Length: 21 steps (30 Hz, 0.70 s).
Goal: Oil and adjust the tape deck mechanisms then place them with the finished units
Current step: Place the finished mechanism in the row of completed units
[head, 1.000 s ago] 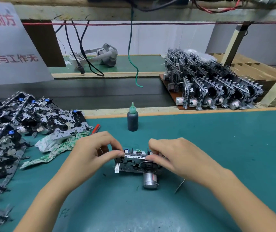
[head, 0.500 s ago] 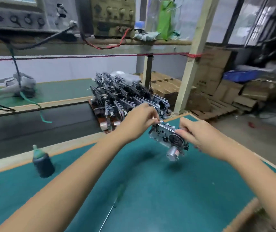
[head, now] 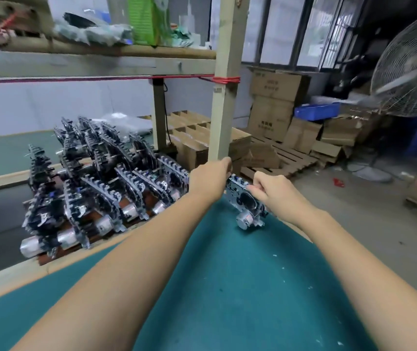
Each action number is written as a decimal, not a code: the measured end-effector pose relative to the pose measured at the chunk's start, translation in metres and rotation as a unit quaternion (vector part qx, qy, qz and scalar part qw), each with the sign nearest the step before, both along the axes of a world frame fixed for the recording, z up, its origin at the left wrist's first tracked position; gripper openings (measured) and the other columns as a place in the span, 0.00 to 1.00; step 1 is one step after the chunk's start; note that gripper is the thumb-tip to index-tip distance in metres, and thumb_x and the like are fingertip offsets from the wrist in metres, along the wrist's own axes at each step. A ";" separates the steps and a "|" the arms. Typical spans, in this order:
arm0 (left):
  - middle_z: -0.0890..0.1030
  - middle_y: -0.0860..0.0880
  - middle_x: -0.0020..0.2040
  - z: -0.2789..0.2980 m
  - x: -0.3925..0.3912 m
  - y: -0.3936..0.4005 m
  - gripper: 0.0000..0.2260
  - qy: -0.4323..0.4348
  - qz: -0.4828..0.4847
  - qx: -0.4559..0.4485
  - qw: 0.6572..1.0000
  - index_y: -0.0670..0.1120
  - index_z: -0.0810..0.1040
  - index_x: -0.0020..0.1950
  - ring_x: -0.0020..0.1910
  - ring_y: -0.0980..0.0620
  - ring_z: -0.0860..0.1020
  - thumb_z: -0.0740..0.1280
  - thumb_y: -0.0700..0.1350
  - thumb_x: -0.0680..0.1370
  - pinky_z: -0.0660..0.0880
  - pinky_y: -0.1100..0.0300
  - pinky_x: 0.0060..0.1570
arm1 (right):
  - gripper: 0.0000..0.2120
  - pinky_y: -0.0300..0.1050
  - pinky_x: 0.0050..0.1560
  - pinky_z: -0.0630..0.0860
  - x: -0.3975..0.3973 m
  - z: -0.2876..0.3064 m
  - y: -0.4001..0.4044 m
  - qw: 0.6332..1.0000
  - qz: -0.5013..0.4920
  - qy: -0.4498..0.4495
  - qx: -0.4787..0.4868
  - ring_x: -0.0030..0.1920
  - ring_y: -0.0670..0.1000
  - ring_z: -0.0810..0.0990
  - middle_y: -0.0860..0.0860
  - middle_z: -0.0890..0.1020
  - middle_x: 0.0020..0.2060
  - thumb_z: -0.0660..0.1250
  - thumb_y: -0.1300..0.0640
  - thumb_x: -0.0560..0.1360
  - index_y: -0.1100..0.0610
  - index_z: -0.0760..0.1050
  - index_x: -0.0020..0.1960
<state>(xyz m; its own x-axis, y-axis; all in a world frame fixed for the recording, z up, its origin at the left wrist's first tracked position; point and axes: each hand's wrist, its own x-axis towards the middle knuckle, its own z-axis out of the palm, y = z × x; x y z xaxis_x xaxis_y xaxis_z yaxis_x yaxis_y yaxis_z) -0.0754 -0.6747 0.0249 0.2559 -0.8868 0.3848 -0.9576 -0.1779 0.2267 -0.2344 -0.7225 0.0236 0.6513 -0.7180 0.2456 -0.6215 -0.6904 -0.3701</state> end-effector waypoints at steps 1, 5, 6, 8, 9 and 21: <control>0.79 0.42 0.54 -0.001 0.000 -0.008 0.07 0.003 0.000 0.001 1.000 0.46 0.72 0.58 0.51 0.39 0.77 0.58 0.44 0.82 0.66 0.54 0.41 | 0.17 0.49 0.36 0.71 0.002 -0.002 -0.007 1.000 -0.007 -0.004 0.003 0.30 0.54 0.70 0.52 0.72 0.28 0.60 0.51 0.80 0.52 0.60 0.35; 0.80 0.43 0.55 -0.007 0.000 -0.036 0.09 0.033 -0.012 -0.001 0.999 0.46 0.74 0.58 0.53 0.41 0.76 0.57 0.43 0.82 0.67 0.55 0.43 | 0.15 0.46 0.35 0.68 0.001 -0.010 -0.030 0.999 -0.027 -0.025 0.018 0.30 0.52 0.69 0.52 0.73 0.29 0.61 0.51 0.80 0.58 0.65 0.38; 0.80 0.43 0.55 -0.010 -0.001 -0.041 0.09 0.035 -0.017 0.005 0.999 0.46 0.74 0.58 0.53 0.41 0.76 0.57 0.43 0.82 0.68 0.55 0.44 | 0.16 0.46 0.35 0.67 -0.001 -0.013 -0.035 0.999 -0.028 -0.025 0.019 0.30 0.53 0.68 0.52 0.72 0.29 0.61 0.51 0.80 0.59 0.65 0.38; 0.79 0.43 0.57 -0.016 -0.003 -0.049 0.09 0.029 -0.024 0.020 0.999 0.47 0.74 0.60 0.54 0.41 0.76 0.57 0.44 0.82 0.70 0.53 0.47 | 0.16 0.47 0.36 0.68 -0.003 -0.018 -0.044 0.999 -0.030 -0.014 0.018 0.31 0.53 0.69 0.51 0.72 0.29 0.61 0.51 0.80 0.57 0.63 0.37; 0.79 0.43 0.57 -0.019 -0.003 -0.051 0.10 0.025 -0.028 0.022 0.999 0.47 0.73 0.61 0.55 0.40 0.76 0.56 0.44 0.83 0.71 0.52 0.48 | 0.16 0.47 0.37 0.69 -0.004 -0.019 -0.047 0.999 -0.032 -0.012 0.020 0.31 0.53 0.69 0.51 0.72 0.29 0.61 0.51 0.80 0.56 0.63 0.36; 0.74 0.42 0.63 -0.032 0.002 -0.069 0.19 0.065 -0.064 0.031 0.995 0.44 0.68 0.69 0.60 0.41 0.74 0.61 0.34 0.78 0.71 0.48 0.58 | 0.16 0.51 0.37 0.77 0.008 -0.025 -0.063 0.997 -0.063 -0.041 0.030 0.28 0.55 0.77 0.53 0.75 0.30 0.59 0.49 0.80 0.52 0.61 0.36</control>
